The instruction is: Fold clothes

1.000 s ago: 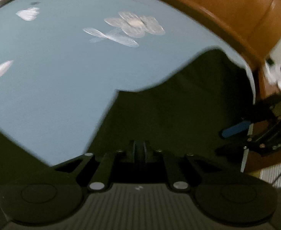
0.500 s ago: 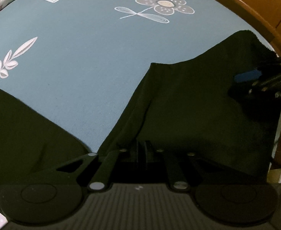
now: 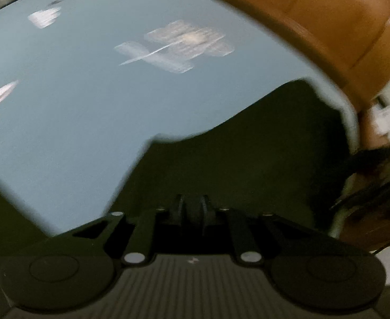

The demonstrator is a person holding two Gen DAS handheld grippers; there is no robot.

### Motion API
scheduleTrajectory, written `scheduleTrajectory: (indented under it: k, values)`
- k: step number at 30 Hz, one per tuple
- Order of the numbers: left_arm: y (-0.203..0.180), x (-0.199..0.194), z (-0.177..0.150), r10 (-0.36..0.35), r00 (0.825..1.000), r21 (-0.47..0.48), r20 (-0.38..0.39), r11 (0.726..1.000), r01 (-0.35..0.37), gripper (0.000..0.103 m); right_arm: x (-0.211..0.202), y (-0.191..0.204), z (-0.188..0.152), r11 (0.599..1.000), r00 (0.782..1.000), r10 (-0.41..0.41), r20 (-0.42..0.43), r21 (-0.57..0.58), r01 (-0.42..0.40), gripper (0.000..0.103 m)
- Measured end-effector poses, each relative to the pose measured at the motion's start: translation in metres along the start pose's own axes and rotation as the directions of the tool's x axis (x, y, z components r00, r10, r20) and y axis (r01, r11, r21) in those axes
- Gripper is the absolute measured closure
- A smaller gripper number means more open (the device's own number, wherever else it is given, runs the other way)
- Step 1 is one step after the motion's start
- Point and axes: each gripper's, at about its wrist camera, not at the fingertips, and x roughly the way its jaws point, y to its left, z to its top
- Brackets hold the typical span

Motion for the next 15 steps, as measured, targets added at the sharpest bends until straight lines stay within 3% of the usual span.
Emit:
scheduleTrajectory:
  k: [5,7,10,15]
  values:
    - [-0.039,0.048,0.033,-0.147,0.989,0.05,0.009,0.988,0.146,0.085,0.002,-0.003,-0.003,1.0,1.0,0.008,0.01,-0.002,-0.008,0.042]
    - [-0.047,0.068,0.037,-0.153,0.988,0.045,-0.001,0.987,0.153,0.083,0.004,-0.008,-0.005,1.0,1.0,0.015,0.007,0.019,-0.015,0.041]
    - [-0.039,0.084,0.039,-0.093,0.996,-0.01,-0.01,0.996,0.093,0.082,0.005,-0.013,-0.009,0.999,0.999,0.037,0.017,0.03,-0.038,0.037]
    - [-0.021,0.077,0.035,-0.093,0.995,-0.034,-0.02,0.995,0.093,0.082,0.01,-0.018,-0.013,0.996,0.997,0.074,0.037,0.043,-0.076,0.021]
